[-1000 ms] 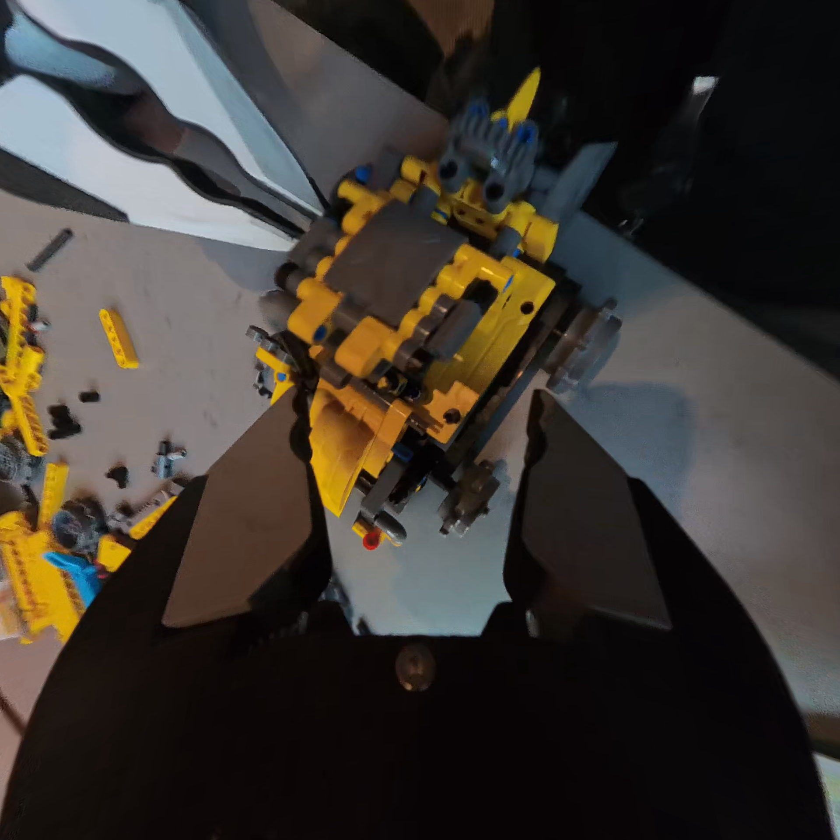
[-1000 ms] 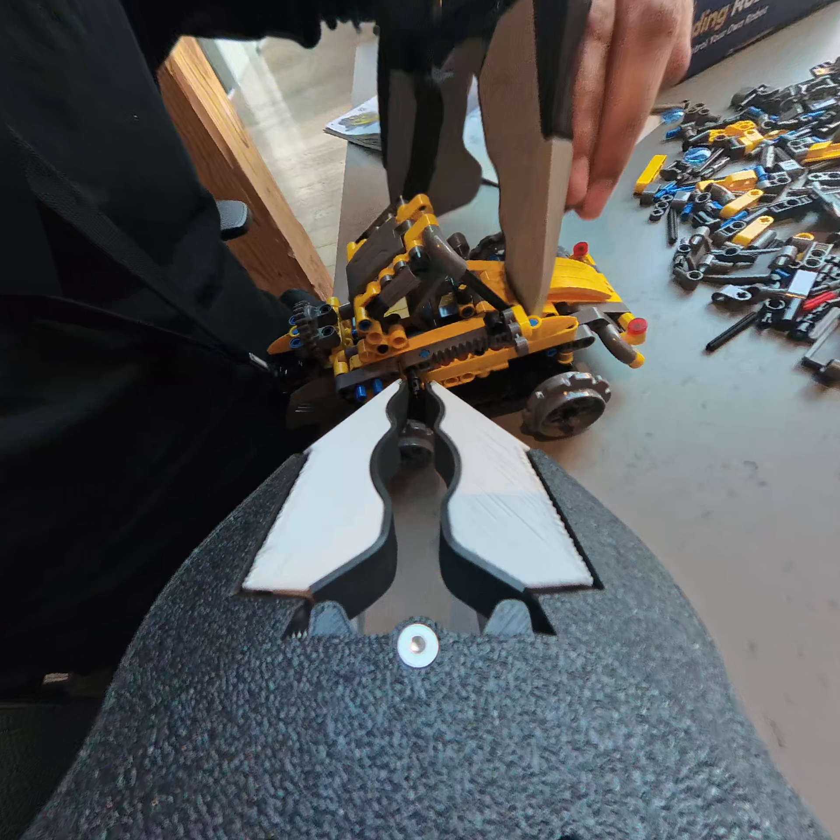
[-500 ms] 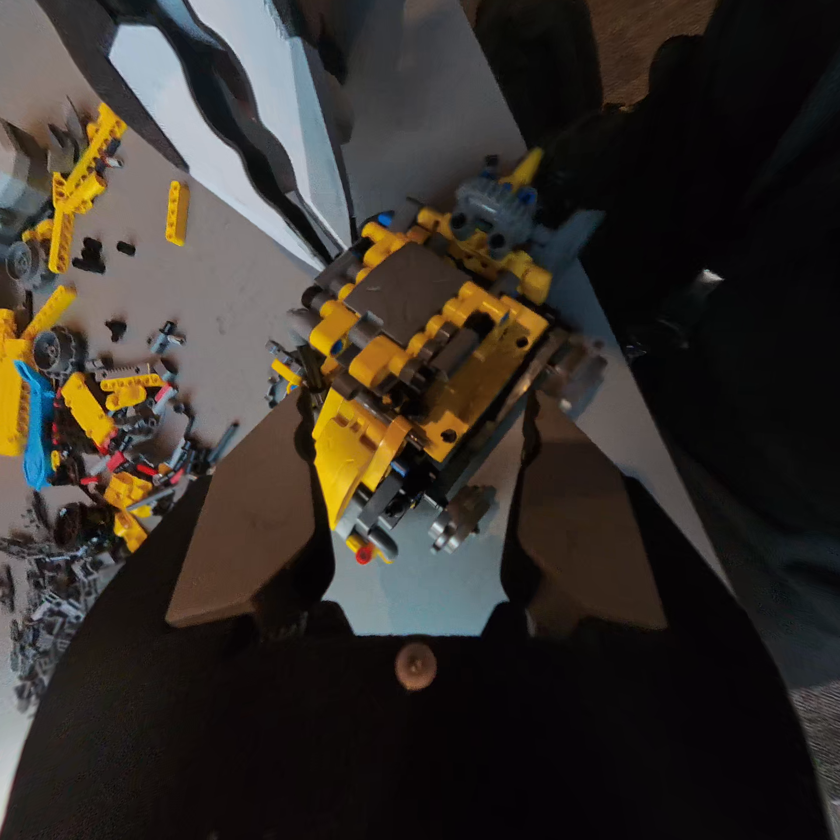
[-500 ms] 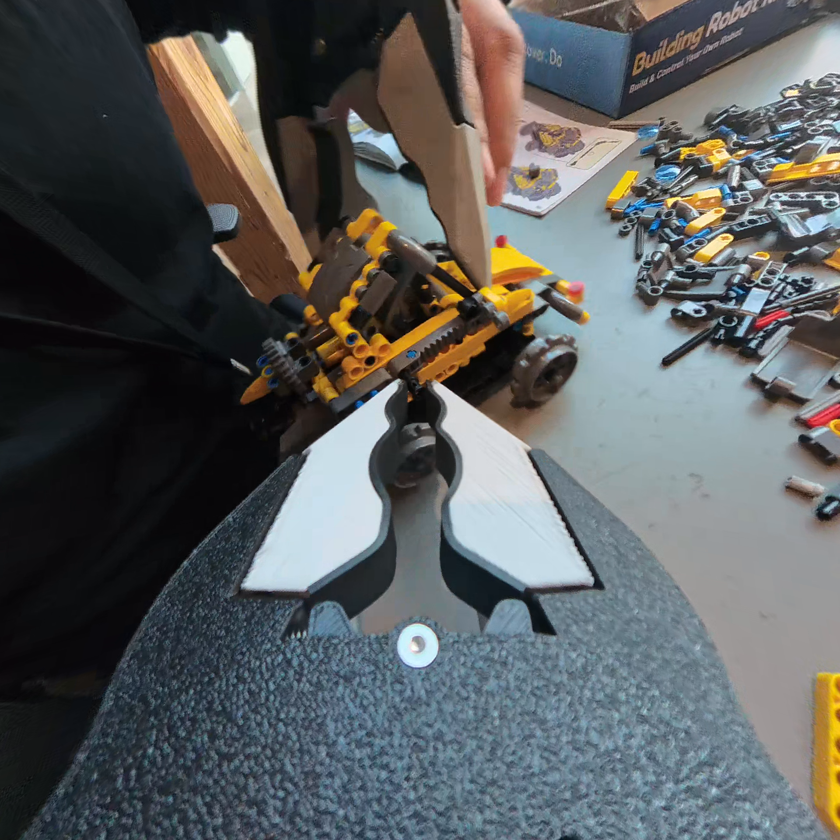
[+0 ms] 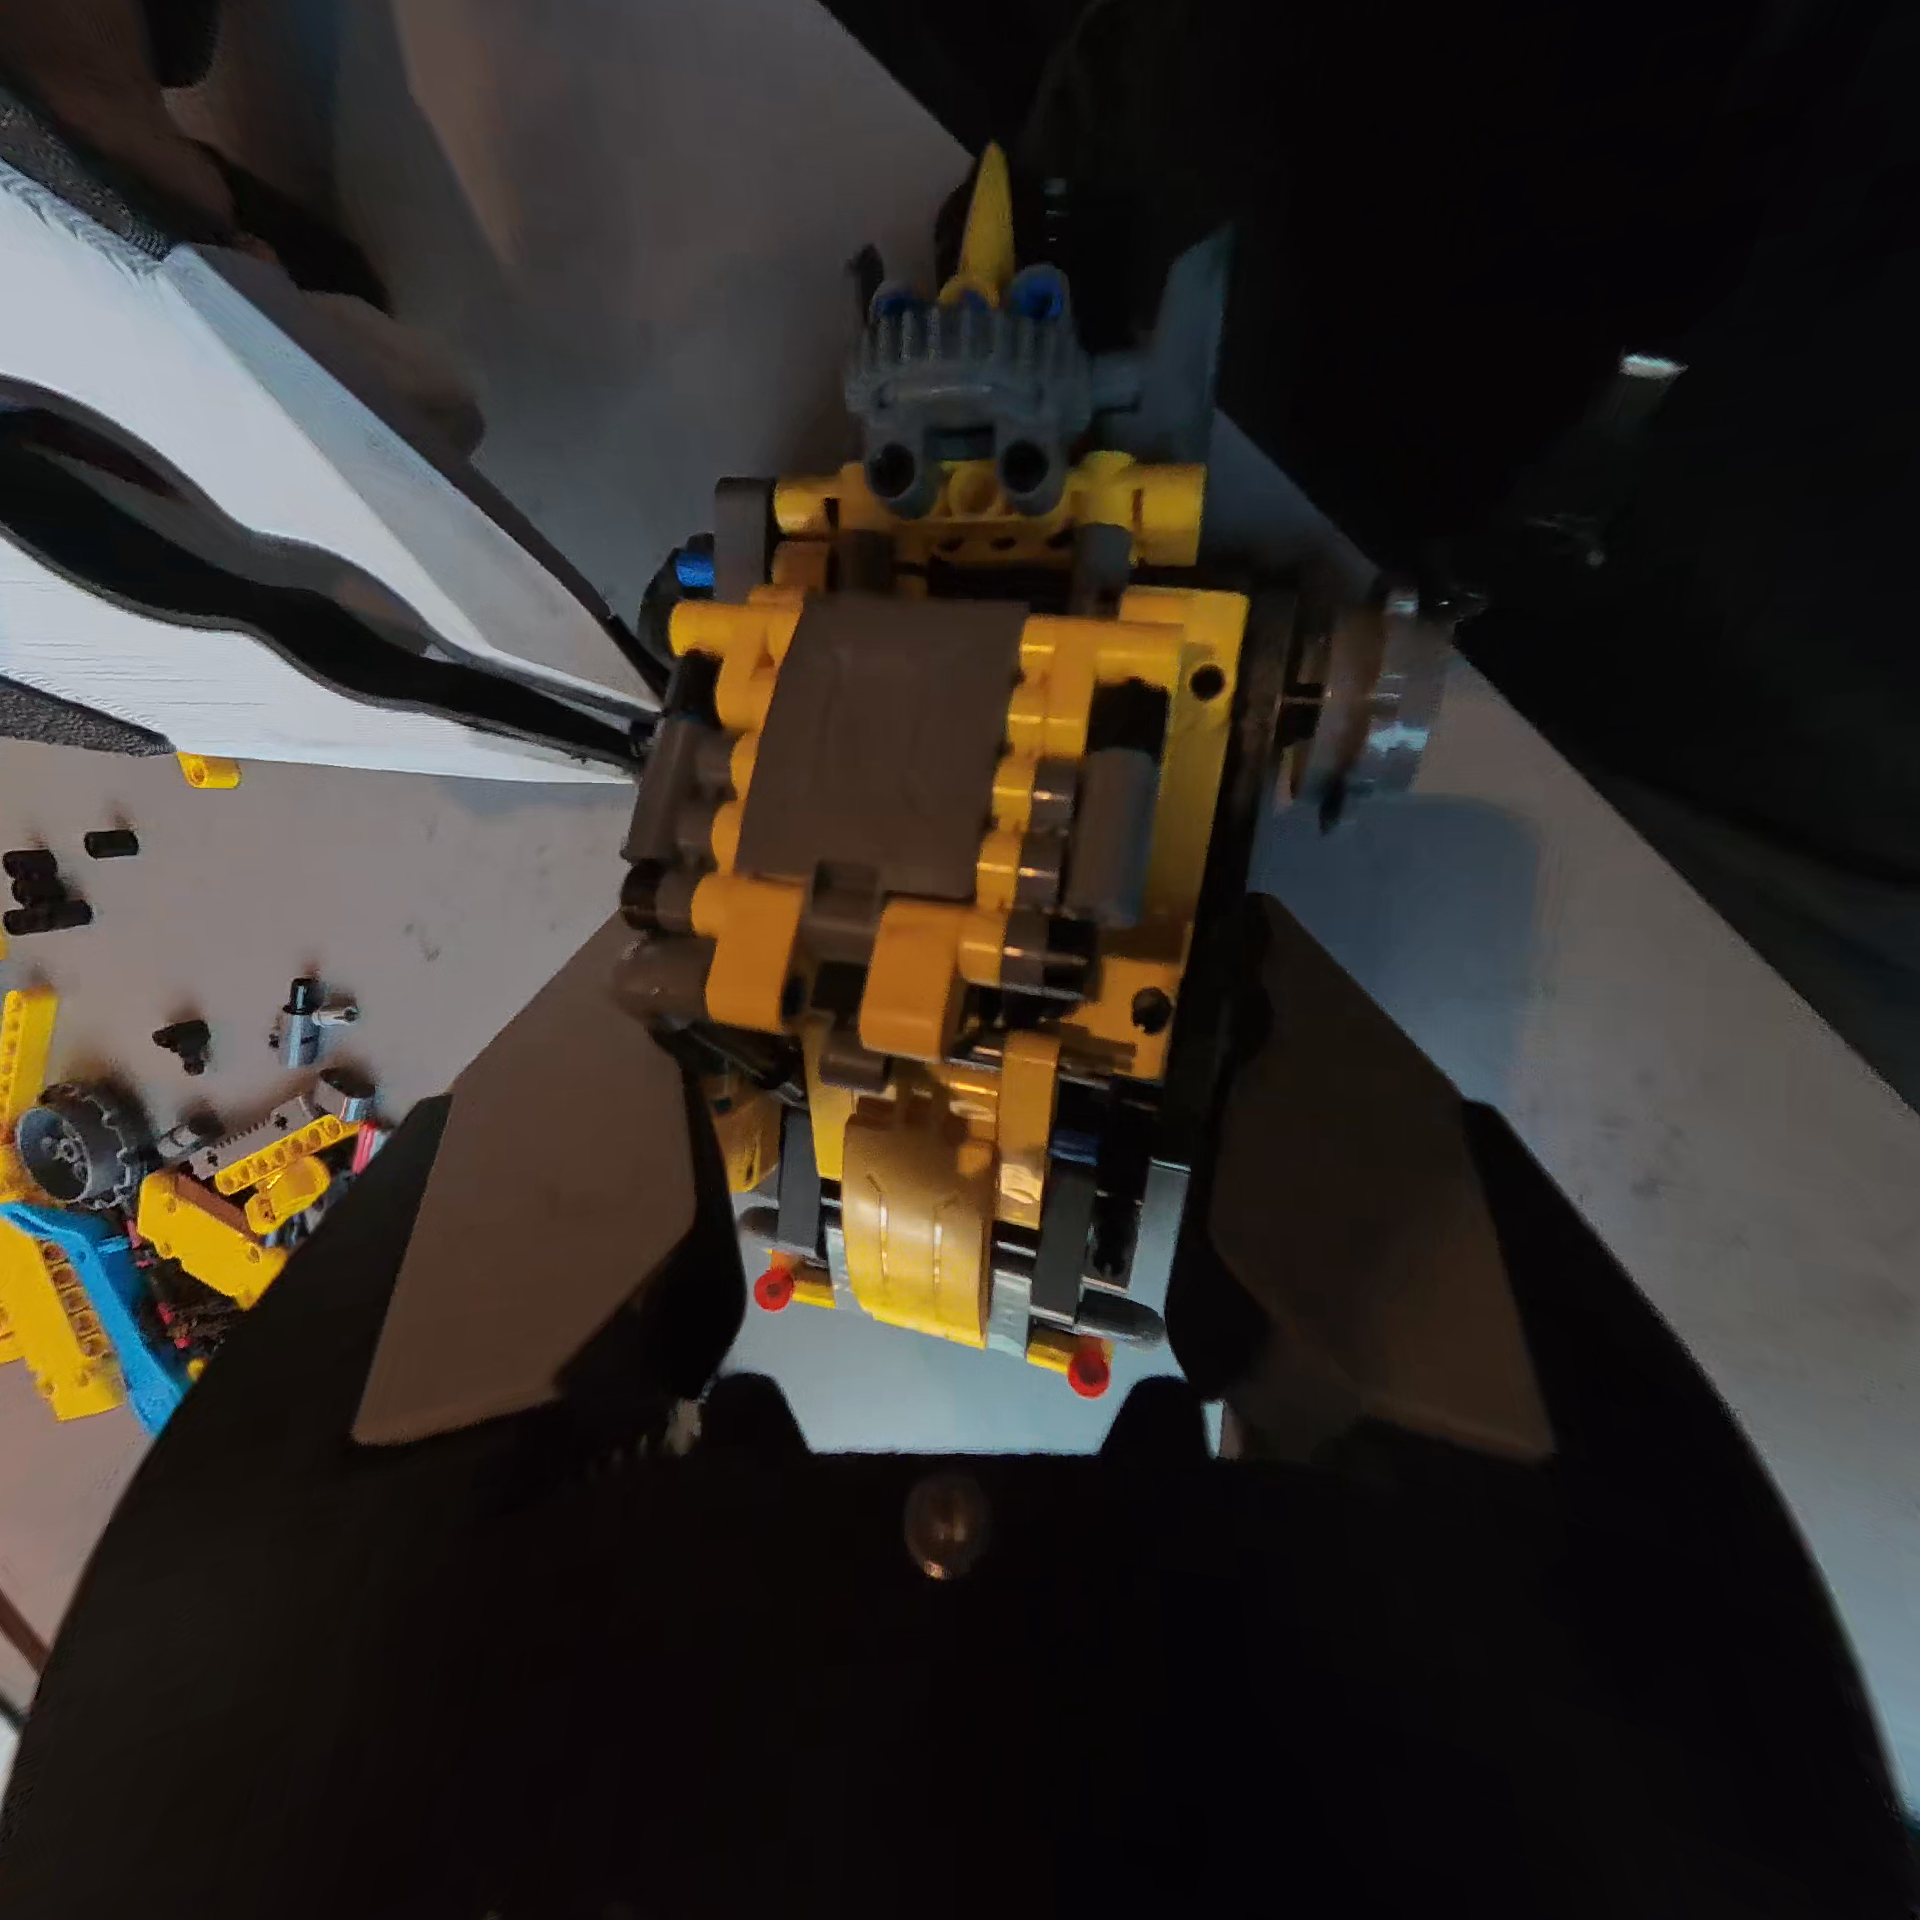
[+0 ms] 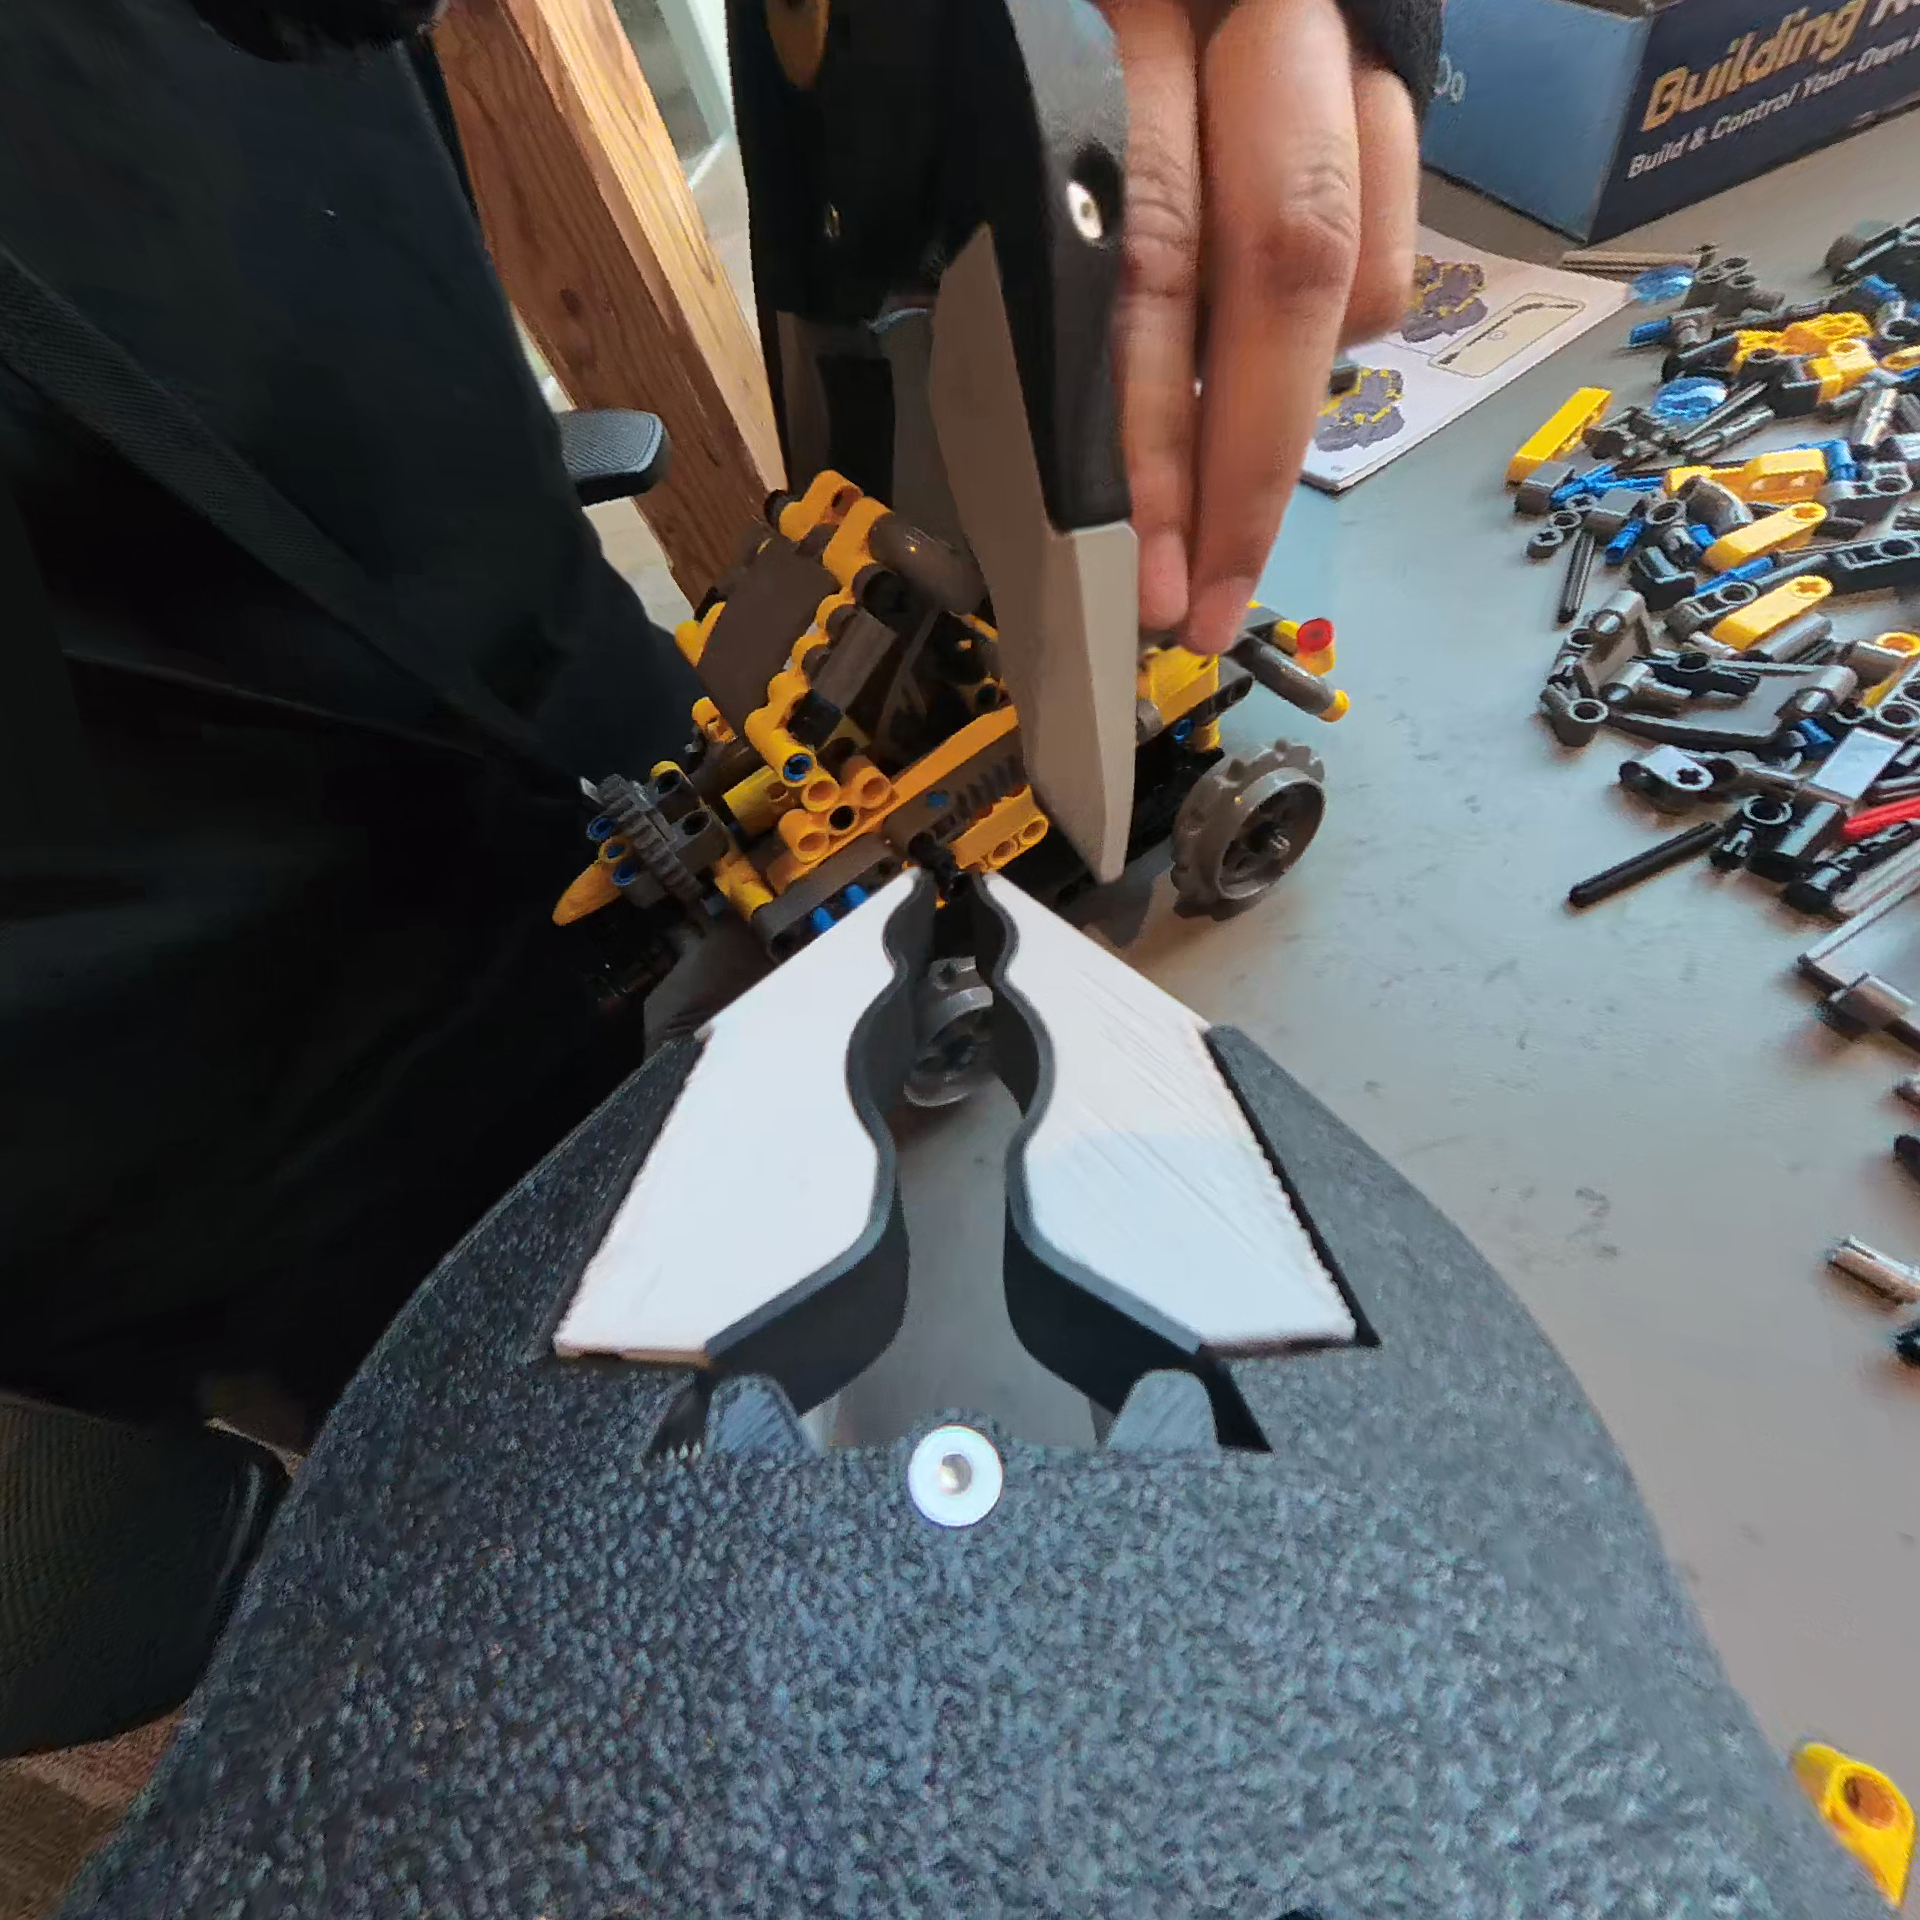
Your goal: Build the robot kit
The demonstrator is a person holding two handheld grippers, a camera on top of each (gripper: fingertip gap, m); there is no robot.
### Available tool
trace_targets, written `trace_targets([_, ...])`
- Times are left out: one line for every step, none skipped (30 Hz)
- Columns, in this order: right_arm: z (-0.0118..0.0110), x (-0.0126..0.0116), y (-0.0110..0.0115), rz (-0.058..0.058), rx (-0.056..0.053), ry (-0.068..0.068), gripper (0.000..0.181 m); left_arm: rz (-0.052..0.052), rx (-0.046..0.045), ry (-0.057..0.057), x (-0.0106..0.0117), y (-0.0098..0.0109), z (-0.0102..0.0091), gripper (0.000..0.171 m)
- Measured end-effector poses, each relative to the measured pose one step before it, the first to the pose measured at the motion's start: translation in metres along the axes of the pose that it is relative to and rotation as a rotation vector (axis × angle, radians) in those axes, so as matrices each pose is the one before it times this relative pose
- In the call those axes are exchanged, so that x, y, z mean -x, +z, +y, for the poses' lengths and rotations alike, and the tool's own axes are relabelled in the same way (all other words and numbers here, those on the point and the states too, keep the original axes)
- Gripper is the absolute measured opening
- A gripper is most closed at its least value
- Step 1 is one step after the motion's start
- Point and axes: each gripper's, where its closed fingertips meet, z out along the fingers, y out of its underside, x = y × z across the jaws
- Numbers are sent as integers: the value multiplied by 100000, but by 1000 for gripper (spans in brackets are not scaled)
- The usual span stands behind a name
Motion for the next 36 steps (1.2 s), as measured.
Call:
trace_targets([77,-63,-94,-286,342,-265,6,-477,460,19,148,33,38,102])
trace_targets([-39,-62,-133,-801,-371,-140,5,-670,878,-589,74,10,40,101])
trace_targets([-7,90,10,-2234,33,177,5,-325,1207,-297,-18,4,23,101])
trace_targets([-19,67,46,-2659,280,773,6,43,1224,-605,-17,-10,51,101])
trace_targets([1,-50,14,-2317,831,371,6,267,1033,-603,17,21,50,101])
trace_targets([25,-151,-21,-1699,967,-203,7,212,732,-238,25,29,23,101])
trace_targets([10,-64,-16,-1975,746,-490,8,365,384,-46,7,15,11,101])
trace_targets([12,50,34,-2331,697,-376,8,272,479,-514,-34,14,-11,101])
trace_targets([27,117,40,-2357,635,-859,7,-65,1061,-469,-59,5,-48,102])
trace_targets([5,13,48,-1465,567,-596,9,197,1392,-54,-170,10,-144,103])
trace_targets([112,276,147,-2946,1177,289,12,362,-381,507,-226,74,-369,103])
trace_targets([109,478,169,-3669,886,218,12,608,-1467,-63,-212,128,-385,104])
trace_targets([42,483,84,-3038,344,-669,6,557,-1408,-734,-16,87,-152,103])
trace_targets([-31,100,-28,-347,-356,-298,6,-638,-1121,-324,62,-4,9,102])
trace_targets([-55,-128,-111,512,-508,818,6,-1016,401,-997,90,-50,98,101])
trace_targets([-47,-130,-58,153,-479,1417,6,-405,490,-1323,53,-21,93,101])
trace_targets([-19,-15,14,-640,-200,1197,6,45,-507,-277,-17,3,-6,100])
trace_targets([-29,11,59,-431,22,562,6,394,-319,-102,-20,29,-4,100])
trace_targets([2,9,59,-216,105,637,5,410,13,-719,1,58,31,100])
trace_targets([-42,-53,3,-124,-351,1850,5,136,-442,-1207,40,35,15,100])
trace_targets([-34,-64,-52,-513,-695,3159,5,-268,-362,-1298,64,22,0,100])
trace_targets([-37,-26,-55,-1533,-974,3994,4,-481,218,-823,6,15,-49,99])
trace_targets([-5,117,15,-2428,-578,3233,4,-327,417,303,-50,9,-82,99])
trace_targets([4,128,72,-1751,16,1688,4,275,388,38,-114,13,-69,99])
trace_targets([83,163,128,-1454,637,737,3,250,207,138,-156,40,-136,99])
trace_targets([110,214,152,-1497,660,690,4,216,157,-287,-205,51,-209,99])
trace_targets([119,243,176,-1337,718,184,4,-32,44,-233,-172,54,-212,99])
trace_targets([32,84,60,-583,221,431,4,-85,415,-1267,-20,55,-46,99])
trace_targets([-19,-89,-83,-317,-351,1564,4,-209,160,-1783,101,49,5,99])
trace_targets([-38,-50,-115,-805,-484,1595,4,-483,-119,-1345,61,57,-68,99])
trace_targets([15,47,-30,-668,220,195,4,-465,-301,-944,26,55,-115,99])
trace_targets([24,25,-28,595,768,-1695,4,-424,-10,-1062,46,55,-52,99])
trace_targets([-22,-4,-29,1302,1044,-1568,4,-421,-562,-720,71,38,-42,99])
trace_targets([-25,11,-11,1209,873,-1078,4,-319,-889,-209,32,29,-41,99])
trace_targets([4,27,50,391,344,-397,4,109,-212,240,-4,18,-14,100])
trace_targets([-69,150,68,-1825,-885,925,4,55,14,178,48,16,-16,100])
